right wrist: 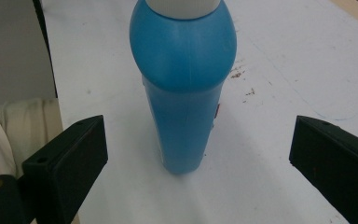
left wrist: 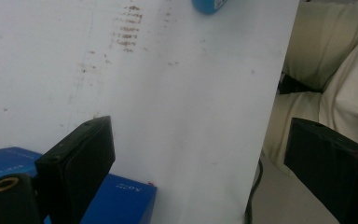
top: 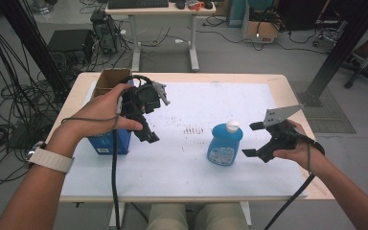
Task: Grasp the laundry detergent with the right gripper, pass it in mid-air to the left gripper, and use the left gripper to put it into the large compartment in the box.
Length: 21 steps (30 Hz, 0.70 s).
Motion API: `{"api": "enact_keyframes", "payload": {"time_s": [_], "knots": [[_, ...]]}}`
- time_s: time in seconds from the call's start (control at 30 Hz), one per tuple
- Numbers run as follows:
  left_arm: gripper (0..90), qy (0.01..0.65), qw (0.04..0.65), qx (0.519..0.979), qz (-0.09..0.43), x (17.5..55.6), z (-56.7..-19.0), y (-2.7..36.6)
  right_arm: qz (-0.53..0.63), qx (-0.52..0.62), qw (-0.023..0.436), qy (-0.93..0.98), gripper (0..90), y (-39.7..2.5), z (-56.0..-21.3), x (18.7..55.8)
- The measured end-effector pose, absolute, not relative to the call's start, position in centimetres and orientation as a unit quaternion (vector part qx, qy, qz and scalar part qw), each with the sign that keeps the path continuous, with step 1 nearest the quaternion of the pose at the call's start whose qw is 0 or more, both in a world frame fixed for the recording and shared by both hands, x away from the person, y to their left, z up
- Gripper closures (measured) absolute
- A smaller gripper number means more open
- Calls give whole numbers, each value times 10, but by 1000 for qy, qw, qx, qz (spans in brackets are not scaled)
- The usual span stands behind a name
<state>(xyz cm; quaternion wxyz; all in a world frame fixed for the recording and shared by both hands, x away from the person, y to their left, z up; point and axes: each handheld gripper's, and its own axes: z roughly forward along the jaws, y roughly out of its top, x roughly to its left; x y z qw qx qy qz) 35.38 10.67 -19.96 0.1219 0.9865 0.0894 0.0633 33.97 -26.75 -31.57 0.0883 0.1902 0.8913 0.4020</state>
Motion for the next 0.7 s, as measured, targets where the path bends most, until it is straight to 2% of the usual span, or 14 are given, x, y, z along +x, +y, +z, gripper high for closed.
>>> {"api": "enact_keyframes", "payload": {"time_s": [0.7], "knots": [[88, 94, 121, 986, 60, 356, -203, 107, 411, 190, 86, 888, 39, -269, -331, 339]]}}
